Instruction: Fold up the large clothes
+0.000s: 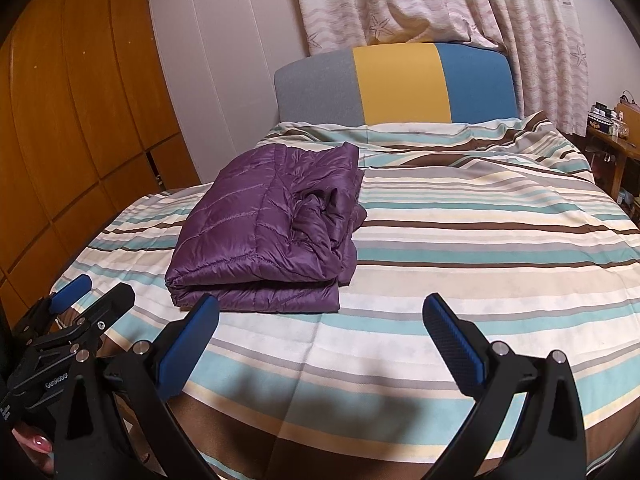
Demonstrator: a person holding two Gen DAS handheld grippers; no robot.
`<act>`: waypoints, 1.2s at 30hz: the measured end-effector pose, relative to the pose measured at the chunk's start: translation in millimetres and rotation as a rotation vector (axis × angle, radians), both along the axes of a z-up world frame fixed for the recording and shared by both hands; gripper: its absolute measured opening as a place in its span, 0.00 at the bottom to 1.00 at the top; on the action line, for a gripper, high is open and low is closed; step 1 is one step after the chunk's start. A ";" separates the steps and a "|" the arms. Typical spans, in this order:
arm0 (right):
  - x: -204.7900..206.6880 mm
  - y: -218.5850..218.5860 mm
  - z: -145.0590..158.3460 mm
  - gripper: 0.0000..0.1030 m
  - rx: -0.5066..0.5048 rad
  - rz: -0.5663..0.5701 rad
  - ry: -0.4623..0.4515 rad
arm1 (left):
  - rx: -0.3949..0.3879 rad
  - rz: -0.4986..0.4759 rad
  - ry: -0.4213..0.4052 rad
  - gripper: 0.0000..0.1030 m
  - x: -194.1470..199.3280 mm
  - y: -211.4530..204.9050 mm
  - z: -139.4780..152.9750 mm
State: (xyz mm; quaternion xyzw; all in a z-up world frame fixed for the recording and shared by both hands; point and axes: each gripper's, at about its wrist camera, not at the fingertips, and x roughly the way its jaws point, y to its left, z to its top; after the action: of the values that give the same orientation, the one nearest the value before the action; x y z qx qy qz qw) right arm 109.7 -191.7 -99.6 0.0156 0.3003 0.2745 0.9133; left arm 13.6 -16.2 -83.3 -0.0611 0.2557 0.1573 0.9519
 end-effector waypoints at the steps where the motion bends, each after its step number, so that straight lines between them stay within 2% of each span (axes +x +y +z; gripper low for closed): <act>1: 0.2 0.3 -0.1 0.98 -0.001 -0.001 0.001 | -0.001 0.000 0.002 0.97 0.2 0.0 -0.4; 25: 0.0 0.1 -1.3 0.98 -0.002 -0.004 0.005 | -0.024 -0.039 0.001 0.97 -0.8 -1.0 -4.0; 36: -1.2 -0.1 -1.4 0.98 -0.002 -0.004 0.007 | -0.010 -0.035 0.020 0.97 1.0 -3.1 -4.8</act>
State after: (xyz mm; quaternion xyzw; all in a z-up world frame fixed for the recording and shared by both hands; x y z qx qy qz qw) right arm 108.5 -191.8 -101.0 0.0164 0.3039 0.2726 0.9127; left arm 14.6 -19.3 -88.1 -0.0599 0.2669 0.1400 0.9516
